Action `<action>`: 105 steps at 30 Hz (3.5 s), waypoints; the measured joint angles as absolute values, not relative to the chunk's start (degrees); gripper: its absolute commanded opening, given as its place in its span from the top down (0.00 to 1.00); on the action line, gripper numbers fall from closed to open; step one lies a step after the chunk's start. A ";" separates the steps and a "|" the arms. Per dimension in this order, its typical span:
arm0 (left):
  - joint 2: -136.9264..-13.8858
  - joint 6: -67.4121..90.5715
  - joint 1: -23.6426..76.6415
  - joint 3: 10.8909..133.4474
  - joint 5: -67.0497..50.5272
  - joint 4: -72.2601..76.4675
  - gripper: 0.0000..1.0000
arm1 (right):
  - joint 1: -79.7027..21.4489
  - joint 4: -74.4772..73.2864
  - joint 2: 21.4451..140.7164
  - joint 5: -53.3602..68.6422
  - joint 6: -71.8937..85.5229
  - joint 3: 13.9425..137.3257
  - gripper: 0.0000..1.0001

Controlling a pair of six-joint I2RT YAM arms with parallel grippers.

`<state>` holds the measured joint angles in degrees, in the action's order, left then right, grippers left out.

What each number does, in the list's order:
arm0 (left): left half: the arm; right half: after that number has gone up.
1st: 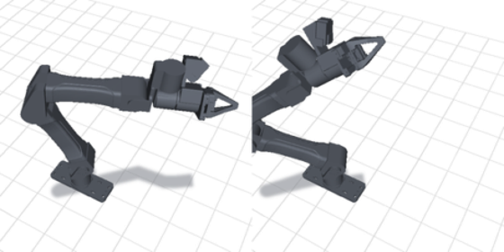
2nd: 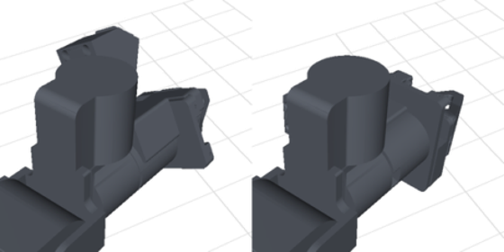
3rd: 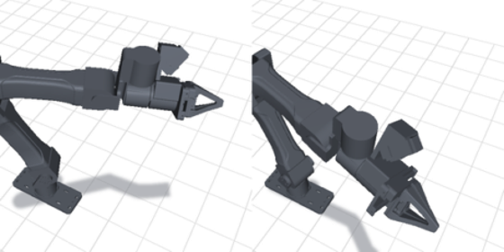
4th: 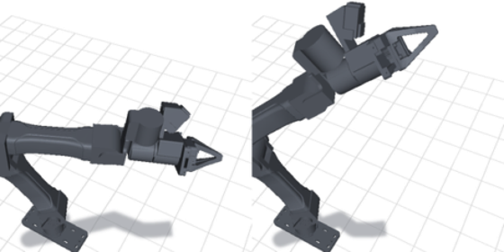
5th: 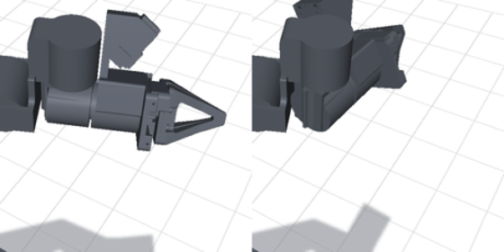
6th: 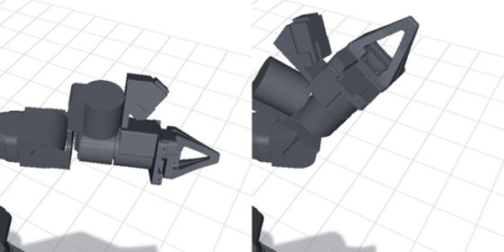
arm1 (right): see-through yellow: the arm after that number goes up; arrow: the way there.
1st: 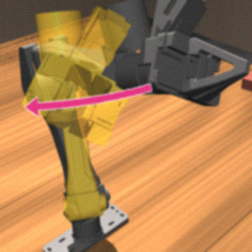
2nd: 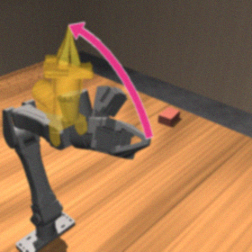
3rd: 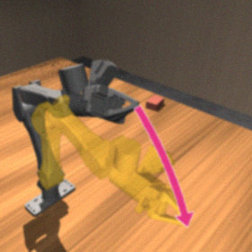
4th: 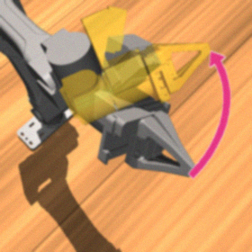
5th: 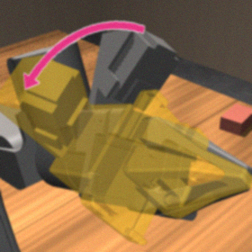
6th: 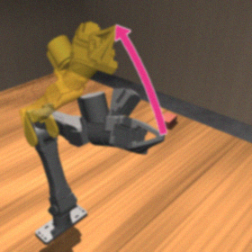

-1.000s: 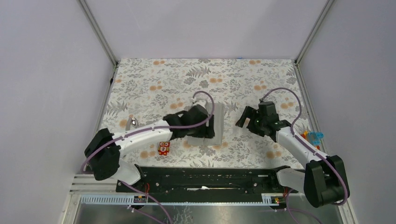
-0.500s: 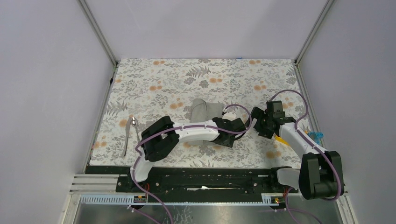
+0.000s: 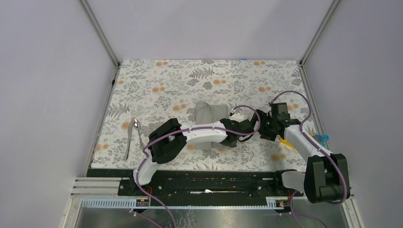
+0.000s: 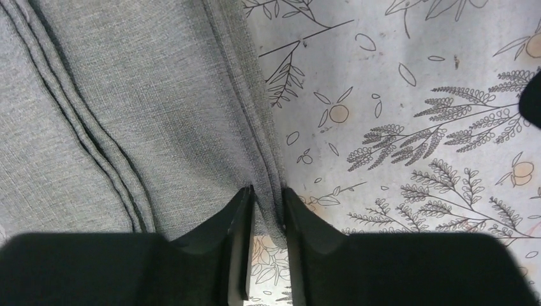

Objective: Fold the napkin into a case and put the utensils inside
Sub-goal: Pick up the 2/3-rectangle-folded napkin from the center of the board, then fold the 2/3-rectangle-folded napkin at the center of the board.

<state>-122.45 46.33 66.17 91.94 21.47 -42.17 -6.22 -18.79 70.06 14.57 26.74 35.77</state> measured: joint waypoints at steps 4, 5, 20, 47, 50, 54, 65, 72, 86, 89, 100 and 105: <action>-122.50 45.43 66.22 91.94 22.04 -42.48 0.89 | -6.22 -17.28 70.28 16.84 26.55 35.59 0.00; -122.50 45.36 66.22 91.94 22.02 -42.50 0.94 | -6.22 -16.45 70.48 17.65 26.55 35.38 0.00; -117.34 42.87 66.11 86.67 17.85 -40.05 1.00 | -6.22 -2.02 81.06 31.48 30.22 33.52 0.00; -108.05 41.95 65.78 80.25 14.79 -38.04 1.00 | -9.50 28.82 106.48 46.48 47.64 41.01 0.33; -108.05 41.91 65.78 80.20 14.55 -37.93 1.00 | -9.52 29.85 107.44 45.98 48.07 41.71 0.37; -108.05 41.85 65.78 80.20 14.11 -37.58 1.00 | -9.54 30.83 108.40 45.63 48.51 42.00 0.40; -108.05 41.87 65.76 79.99 11.77 -35.46 1.00 | -9.56 31.46 109.14 42.81 48.45 42.35 0.71; -108.05 41.91 65.65 79.70 10.66 -32.53 1.00 | -9.56 30.11 109.12 41.80 47.51 43.40 1.00; -109.84 43.64 65.17 78.76 4.71 -21.69 1.00 | -8.45 12.19 102.45 33.56 37.36 47.92 1.00; -111.04 44.07 64.90 78.78 3.46 -18.74 1.00 | -8.43 5.13 99.33 29.56 33.28 50.78 1.00; -109.27 47.29 61.28 66.94 -3.16 -2.39 1.00 | -15.62 -13.34 94.80 11.90 24.80 60.47 1.00; -104.84 48.99 58.81 57.19 -5.28 4.34 1.00 | -20.97 -19.55 96.57 5.52 24.40 65.60 1.00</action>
<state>-104.84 48.99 58.81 57.19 -5.28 4.34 -20.97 -19.55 96.57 5.52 24.40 65.60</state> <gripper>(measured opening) 0.037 0.022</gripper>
